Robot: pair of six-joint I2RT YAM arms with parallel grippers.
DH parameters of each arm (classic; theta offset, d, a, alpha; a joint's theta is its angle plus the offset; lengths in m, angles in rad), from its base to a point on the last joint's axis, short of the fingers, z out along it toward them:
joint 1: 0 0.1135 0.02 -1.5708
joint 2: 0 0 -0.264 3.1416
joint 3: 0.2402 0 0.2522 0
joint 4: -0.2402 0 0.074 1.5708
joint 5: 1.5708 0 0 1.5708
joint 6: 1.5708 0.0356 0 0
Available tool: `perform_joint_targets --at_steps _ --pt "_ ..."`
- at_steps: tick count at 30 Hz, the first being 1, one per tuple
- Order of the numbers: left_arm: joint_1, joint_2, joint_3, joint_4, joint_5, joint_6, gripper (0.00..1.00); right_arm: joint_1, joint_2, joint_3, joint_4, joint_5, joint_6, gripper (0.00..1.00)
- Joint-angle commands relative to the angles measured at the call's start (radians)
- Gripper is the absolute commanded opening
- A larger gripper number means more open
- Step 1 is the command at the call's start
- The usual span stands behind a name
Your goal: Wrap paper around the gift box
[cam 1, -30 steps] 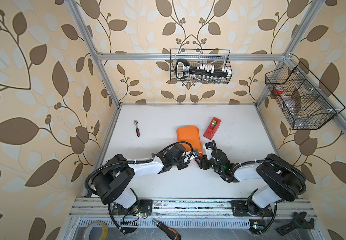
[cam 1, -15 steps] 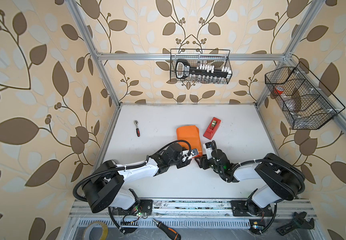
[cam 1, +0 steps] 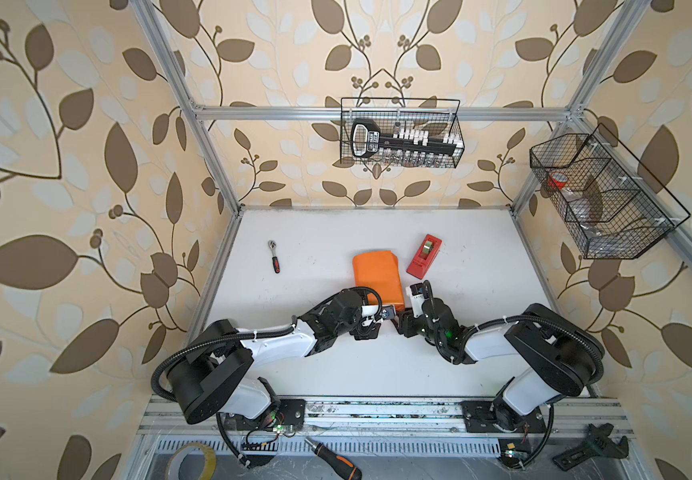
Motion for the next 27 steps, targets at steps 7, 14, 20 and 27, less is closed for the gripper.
perform_joint_targets --at_steps 7,14,20,27 --pt "0.043 0.085 0.072 0.058 0.032 0.120 0.99 -0.008 0.016 0.017 0.010 0.018 0.014 0.63" --pt "0.061 0.107 0.073 0.072 0.051 0.128 0.99 -0.008 0.019 0.016 0.011 0.016 0.014 0.62" --pt "0.081 0.121 0.058 0.097 0.053 0.124 0.99 -0.009 0.019 0.014 0.014 0.015 0.014 0.61" --pt "0.096 0.152 0.054 0.115 0.067 0.113 0.94 -0.008 0.015 0.013 0.014 0.015 0.016 0.60"
